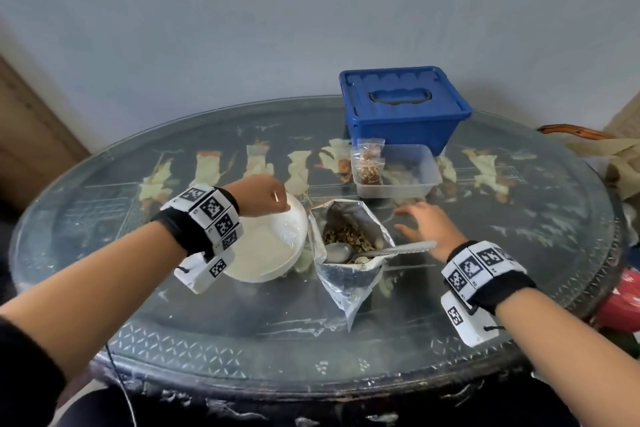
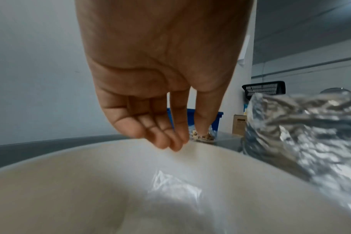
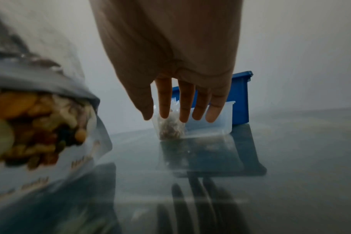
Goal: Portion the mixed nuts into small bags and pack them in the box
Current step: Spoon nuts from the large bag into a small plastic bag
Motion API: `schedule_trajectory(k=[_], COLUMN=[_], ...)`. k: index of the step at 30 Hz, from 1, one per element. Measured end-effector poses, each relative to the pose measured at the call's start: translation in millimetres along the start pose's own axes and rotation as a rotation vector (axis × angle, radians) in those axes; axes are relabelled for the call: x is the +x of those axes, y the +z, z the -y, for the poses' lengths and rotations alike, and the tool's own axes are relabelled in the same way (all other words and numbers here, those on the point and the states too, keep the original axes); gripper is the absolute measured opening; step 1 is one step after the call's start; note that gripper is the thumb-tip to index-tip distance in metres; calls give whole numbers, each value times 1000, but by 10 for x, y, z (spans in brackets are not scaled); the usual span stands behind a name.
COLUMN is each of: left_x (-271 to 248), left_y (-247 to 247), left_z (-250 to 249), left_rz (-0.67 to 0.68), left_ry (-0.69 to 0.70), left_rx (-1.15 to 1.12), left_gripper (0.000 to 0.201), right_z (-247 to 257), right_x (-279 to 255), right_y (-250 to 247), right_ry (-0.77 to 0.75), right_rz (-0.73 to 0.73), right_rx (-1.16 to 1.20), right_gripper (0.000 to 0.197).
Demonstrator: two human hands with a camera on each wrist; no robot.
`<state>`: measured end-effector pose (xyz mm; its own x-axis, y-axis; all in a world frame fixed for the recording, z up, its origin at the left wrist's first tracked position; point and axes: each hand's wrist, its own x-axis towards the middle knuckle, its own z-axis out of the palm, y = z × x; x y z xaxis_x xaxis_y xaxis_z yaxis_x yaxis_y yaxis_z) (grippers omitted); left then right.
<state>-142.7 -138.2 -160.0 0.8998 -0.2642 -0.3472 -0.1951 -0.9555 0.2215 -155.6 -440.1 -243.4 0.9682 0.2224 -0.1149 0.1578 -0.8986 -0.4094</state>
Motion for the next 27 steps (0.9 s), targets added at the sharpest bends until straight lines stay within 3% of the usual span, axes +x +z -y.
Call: schedule_trajectory(k=[3, 9, 14, 17, 27], left_x=[-59, -5, 54, 34, 79], left_y=[192, 404, 382, 384, 374], left_z=[33, 34, 74, 41, 69], left_rz=[67, 186, 269, 311, 182], left_ry=[-37, -154, -250, -271, -240], left_rx=[46, 171, 212, 190, 55], left_gripper=[32, 70, 86, 78, 57], right_z=[-81, -169, -190, -195, -205], right_x=[2, -8, -10, -13, -17], right_y=[221, 522, 546, 545, 555], right_ry=[36, 134, 128, 133, 147], right_rz=[13, 128, 166, 160, 141], right_rx=[-22, -138, -200, -183, -154], right_gripper=[47, 67, 67, 67, 67])
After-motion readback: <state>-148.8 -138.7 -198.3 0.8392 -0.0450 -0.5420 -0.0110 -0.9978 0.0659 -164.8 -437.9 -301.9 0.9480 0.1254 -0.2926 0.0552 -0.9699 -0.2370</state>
